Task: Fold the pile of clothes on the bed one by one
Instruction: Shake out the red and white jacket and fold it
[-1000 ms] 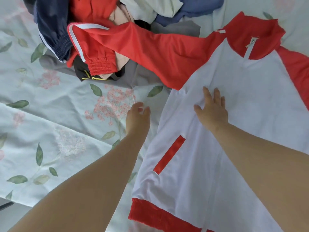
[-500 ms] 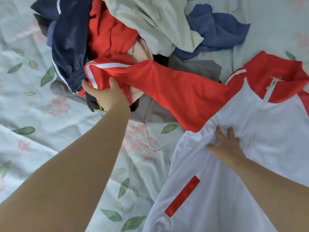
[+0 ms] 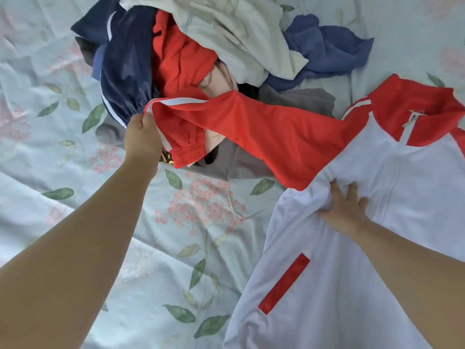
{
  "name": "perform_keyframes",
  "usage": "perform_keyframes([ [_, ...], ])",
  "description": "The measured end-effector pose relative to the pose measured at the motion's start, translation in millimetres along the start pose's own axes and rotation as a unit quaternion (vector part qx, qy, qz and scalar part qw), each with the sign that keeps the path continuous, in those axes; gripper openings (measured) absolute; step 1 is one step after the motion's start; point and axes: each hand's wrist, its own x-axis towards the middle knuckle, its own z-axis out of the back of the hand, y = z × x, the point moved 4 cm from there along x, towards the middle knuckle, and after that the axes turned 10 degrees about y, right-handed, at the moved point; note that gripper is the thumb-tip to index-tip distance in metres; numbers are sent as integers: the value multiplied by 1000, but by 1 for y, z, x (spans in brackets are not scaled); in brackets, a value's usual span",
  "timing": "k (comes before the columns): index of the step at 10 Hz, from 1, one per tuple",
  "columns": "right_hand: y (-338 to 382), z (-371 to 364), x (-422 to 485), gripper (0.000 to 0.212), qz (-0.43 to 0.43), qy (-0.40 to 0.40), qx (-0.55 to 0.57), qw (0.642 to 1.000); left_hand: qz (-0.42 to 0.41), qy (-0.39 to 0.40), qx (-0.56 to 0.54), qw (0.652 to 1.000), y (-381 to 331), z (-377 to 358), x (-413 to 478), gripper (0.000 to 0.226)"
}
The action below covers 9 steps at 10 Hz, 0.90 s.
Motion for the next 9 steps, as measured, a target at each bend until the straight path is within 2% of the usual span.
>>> perform_keyframes([
  [1,-3,11,-9,84,33,7,-3,999,-44,33,42,998,-22,10,-27,26],
  [2,-10,25,-26,71,88,-2,44,995,-52,63,82,993,-49,7,-57,27],
  [3,-24,37,-52,58,95,-21,152,984,-24,146,0,989,-67,-13,-85,30],
  [4,-49,48,-78,43,85,-36,258,962,-1,211,-67,975,-84,-57,-121,24],
  [5,-90,65,-98,25,59,-62,365,927,3,286,-78,955,-105,-115,-170,22],
  [6,-142,81,-116,16,26,-89,471,877,-26,347,-84,934,-140,-189,-240,25],
  [7,-195,86,-127,16,-5,-95,548,831,-23,467,-94,879,-152,-242,-308,29],
  [8,-237,82,-131,25,-18,-79,607,791,37,582,-118,804,-136,-291,-364,17],
  [9,-264,70,-121,46,-35,-69,618,783,90,562,-66,819,-85,-303,-369,31],
])
